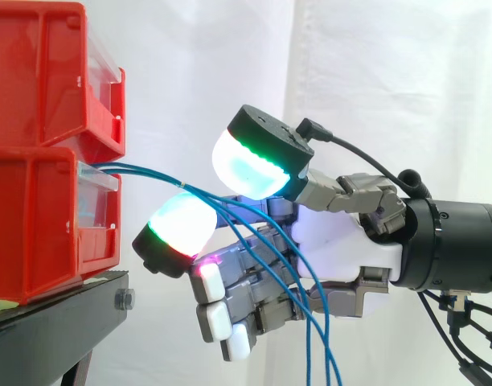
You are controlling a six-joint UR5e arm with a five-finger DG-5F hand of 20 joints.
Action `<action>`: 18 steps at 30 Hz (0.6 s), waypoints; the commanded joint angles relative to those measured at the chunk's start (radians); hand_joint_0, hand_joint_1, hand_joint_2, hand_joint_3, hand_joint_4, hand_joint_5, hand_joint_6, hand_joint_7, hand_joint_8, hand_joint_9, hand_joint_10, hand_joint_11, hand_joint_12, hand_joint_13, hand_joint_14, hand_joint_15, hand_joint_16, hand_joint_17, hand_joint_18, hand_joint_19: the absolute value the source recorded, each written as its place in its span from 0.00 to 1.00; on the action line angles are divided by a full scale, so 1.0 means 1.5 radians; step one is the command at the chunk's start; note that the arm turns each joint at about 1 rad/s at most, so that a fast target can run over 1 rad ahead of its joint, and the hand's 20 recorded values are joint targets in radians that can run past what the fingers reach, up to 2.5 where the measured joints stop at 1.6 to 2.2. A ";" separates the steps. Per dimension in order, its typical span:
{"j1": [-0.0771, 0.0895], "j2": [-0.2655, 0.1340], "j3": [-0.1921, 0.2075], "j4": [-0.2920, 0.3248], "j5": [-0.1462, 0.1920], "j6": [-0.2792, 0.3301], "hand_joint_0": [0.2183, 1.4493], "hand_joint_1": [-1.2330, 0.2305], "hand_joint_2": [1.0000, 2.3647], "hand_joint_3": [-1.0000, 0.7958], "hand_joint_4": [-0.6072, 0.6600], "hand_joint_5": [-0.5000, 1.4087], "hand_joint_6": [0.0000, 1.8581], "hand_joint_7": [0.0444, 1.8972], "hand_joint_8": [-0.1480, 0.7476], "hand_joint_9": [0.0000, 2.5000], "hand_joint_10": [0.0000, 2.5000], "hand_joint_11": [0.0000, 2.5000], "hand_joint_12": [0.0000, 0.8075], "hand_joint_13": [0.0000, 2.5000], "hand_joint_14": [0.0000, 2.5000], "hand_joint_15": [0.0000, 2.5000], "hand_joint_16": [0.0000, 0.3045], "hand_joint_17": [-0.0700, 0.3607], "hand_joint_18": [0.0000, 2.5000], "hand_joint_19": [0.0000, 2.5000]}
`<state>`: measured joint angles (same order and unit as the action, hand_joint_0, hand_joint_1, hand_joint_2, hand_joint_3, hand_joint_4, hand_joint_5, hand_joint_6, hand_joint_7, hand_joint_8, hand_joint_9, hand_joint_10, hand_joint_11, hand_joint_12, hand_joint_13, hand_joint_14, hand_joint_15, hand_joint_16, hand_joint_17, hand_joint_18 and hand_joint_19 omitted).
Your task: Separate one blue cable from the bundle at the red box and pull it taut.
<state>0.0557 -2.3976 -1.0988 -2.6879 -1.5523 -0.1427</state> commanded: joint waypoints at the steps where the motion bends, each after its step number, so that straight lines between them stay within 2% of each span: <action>1: -0.001 0.000 0.004 -0.003 0.000 0.000 0.27 0.43 0.00 0.28 0.59 0.17 0.43 0.50 0.52 0.36 0.01 0.35 0.51 0.38 0.01 0.29 0.18 0.45 0.30 0.32; 6: 0.001 0.000 0.010 -0.005 0.002 -0.004 0.28 0.42 0.00 0.28 0.59 0.17 0.43 0.51 0.52 0.36 0.01 0.35 0.51 0.38 0.01 0.28 0.18 0.45 0.31 0.32; 9: 0.001 0.000 0.010 -0.007 0.002 -0.004 0.30 0.40 0.00 0.32 0.59 0.17 0.43 0.52 0.52 0.36 0.01 0.36 0.50 0.38 0.01 0.29 0.18 0.44 0.31 0.32; 14: 0.000 0.000 0.008 -0.017 0.001 -0.001 0.32 0.36 0.02 0.45 0.56 0.16 0.46 0.52 0.51 0.36 0.01 0.36 0.50 0.38 0.01 0.29 0.18 0.44 0.31 0.32; 18: 0.000 0.000 0.010 -0.017 0.002 -0.001 0.32 0.35 0.02 0.47 0.55 0.15 0.46 0.51 0.51 0.36 0.01 0.37 0.50 0.39 0.01 0.29 0.18 0.44 0.31 0.32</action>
<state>0.0555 -2.3976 -1.0852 -2.7117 -1.5505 -0.1449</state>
